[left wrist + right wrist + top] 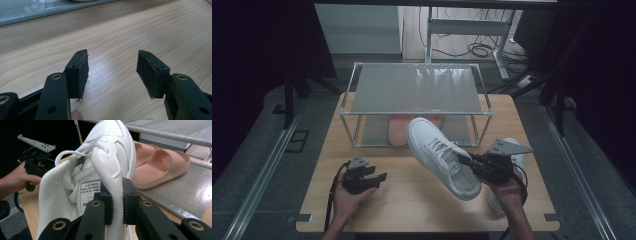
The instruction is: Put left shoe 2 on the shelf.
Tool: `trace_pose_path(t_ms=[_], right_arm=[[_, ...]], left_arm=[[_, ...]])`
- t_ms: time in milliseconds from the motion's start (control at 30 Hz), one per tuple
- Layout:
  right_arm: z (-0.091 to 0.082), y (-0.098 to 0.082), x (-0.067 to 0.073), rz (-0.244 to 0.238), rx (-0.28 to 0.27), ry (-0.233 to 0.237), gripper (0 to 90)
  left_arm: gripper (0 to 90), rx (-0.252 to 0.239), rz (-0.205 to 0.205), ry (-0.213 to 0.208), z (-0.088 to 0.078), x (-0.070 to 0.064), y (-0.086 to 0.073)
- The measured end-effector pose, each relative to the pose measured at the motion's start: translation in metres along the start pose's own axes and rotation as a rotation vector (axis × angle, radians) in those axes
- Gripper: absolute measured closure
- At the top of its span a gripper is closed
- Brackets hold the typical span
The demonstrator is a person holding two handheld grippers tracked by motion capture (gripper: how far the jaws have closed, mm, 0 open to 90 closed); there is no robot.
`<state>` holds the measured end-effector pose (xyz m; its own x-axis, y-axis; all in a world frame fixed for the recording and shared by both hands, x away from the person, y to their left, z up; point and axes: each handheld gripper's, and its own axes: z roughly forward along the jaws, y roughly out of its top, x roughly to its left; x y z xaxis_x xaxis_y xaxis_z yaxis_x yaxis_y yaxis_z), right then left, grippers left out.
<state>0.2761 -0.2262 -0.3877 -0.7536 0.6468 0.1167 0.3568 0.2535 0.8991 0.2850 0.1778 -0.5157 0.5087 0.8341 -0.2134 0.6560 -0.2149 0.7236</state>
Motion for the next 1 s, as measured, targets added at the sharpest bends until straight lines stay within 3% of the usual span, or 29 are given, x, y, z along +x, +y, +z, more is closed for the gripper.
trace_pose_path(t_ms=[1000], right_arm=[[0.01, 0.048, 0.003, -0.026, -0.073, 0.024, 81.6]], left_arm=[[43.2, -0.001, 0.003, -0.006, 0.001, 0.0, 0.0]])
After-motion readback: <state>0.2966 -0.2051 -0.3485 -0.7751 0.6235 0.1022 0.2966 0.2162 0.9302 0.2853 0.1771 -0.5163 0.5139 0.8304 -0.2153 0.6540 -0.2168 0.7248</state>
